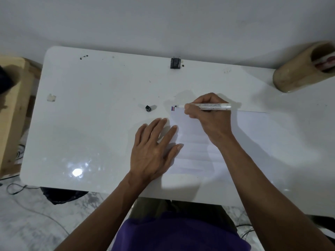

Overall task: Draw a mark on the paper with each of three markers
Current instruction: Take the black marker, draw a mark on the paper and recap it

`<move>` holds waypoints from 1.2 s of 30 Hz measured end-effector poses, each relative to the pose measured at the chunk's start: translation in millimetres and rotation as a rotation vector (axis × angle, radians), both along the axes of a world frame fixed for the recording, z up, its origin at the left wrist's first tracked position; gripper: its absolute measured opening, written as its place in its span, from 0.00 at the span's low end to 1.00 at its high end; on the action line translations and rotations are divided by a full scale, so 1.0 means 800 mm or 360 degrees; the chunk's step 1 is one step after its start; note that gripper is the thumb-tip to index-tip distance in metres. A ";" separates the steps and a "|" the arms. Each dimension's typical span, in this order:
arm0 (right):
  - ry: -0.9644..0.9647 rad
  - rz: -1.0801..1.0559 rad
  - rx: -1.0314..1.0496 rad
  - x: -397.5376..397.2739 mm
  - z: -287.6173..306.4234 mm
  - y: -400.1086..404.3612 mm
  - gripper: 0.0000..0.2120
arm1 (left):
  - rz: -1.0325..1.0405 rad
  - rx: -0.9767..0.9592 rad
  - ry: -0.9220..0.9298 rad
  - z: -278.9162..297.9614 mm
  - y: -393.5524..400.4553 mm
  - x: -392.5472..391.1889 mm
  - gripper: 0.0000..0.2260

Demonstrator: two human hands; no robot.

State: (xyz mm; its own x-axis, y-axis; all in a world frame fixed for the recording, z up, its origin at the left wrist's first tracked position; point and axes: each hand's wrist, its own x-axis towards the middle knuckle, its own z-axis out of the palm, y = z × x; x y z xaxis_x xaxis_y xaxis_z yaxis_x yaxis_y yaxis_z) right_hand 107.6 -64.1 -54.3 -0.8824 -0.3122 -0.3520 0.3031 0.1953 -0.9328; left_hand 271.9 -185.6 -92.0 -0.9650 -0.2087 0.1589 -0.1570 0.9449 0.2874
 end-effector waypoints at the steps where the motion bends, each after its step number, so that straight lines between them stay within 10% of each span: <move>1: -0.0099 -0.0066 -0.0135 -0.004 0.007 0.001 0.13 | -0.0005 0.0030 0.0004 0.003 -0.001 -0.001 0.23; 9: -0.0234 -0.0203 -0.0538 -0.004 0.059 0.028 0.15 | 0.0753 0.0550 0.0004 0.052 -0.038 -0.028 0.22; 17: -0.0127 -0.0285 -0.0354 0.048 0.082 0.040 0.12 | 0.0681 0.0416 -0.0246 0.054 -0.072 -0.064 0.08; 27: 0.0242 -0.0262 -0.0285 0.105 0.154 0.003 0.10 | 0.0975 0.2692 0.0144 0.161 -0.040 -0.021 0.08; 36: 0.0364 -0.0271 -0.0137 0.143 0.161 -0.013 0.10 | 0.0819 0.3040 0.0049 0.176 -0.036 0.011 0.12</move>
